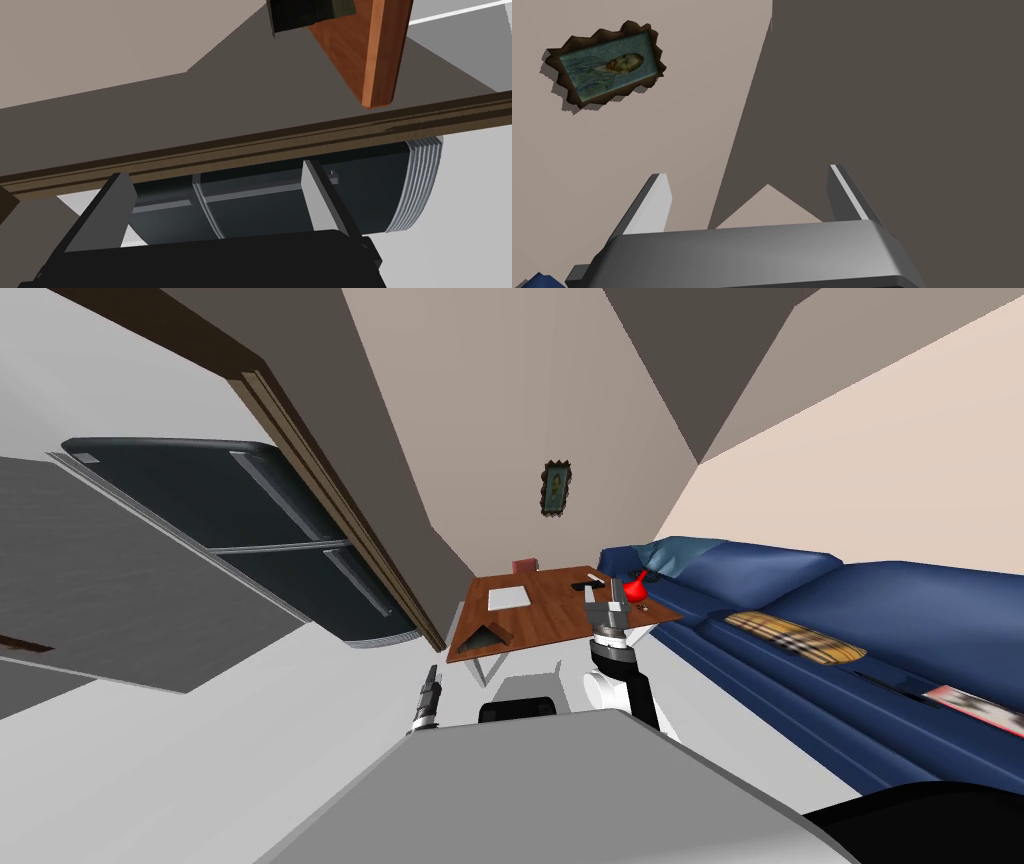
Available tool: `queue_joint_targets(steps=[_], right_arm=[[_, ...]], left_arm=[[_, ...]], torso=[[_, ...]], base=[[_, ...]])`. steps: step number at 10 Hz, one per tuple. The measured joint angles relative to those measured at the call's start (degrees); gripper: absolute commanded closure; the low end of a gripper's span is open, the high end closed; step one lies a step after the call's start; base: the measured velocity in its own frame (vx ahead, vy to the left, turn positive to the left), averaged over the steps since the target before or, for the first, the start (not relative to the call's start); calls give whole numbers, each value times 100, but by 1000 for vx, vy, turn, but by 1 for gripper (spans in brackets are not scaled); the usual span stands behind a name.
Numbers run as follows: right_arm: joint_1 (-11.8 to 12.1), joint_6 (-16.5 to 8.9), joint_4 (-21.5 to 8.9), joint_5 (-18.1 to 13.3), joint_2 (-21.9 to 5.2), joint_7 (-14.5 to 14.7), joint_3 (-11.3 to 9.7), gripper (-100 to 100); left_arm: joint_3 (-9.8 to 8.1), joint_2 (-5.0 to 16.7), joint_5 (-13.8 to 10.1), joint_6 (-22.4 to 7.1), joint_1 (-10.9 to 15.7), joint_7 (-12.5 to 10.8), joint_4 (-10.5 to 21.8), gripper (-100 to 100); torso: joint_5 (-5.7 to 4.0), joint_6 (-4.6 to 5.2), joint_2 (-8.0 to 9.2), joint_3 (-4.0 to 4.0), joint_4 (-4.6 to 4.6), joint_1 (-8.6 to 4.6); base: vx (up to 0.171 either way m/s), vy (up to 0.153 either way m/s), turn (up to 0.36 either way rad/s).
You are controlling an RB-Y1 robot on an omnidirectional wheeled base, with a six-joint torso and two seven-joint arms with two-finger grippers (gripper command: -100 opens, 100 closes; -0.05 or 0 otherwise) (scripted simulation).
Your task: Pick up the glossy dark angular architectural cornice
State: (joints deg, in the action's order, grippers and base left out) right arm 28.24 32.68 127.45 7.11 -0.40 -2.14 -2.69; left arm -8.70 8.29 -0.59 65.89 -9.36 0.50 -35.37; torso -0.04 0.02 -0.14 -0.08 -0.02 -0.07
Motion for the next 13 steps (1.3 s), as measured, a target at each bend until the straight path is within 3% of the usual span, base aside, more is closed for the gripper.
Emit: queue_joint_targets(steps=[6,8,9,11,12,13], right_arm=[[0,0,0,0,0,0,0,0],[0,0,0,0,0,0,0,0],[0,0,0,0,0,0,0,0],[0,0,0,0,0,0,0,0],[0,0,0,0,0,0,0,0],[1,0,0,0,0,0,0,0]], left_arm=[[-172,-253,-88,291,342,51,896,-100],[-257,-386,-140,585,643,63,1547,-100],[-274,-418,-151,634,699,67,1646,-100],[-264,-459,-140,525,593,69,1438,-100],[-280,-597,-144,489,585,79,1404,-100],[-316,-708,-168,562,740,90,1638,-100]], torso=[[0,-1,-1,-1,0,3],[0,-1,-9,-5,-2,0],[-1,-2,-5,-4,-2,1],[1,-2,12,6,2,9],[1,0,3,2,1,4],[0,-1,-12,-7,-2,5]], base=[[41,-24,-46],[54,-21,-44],[18,-10,8],[19,-5,-48],[81,-6,-62],[84,-8,-24]])
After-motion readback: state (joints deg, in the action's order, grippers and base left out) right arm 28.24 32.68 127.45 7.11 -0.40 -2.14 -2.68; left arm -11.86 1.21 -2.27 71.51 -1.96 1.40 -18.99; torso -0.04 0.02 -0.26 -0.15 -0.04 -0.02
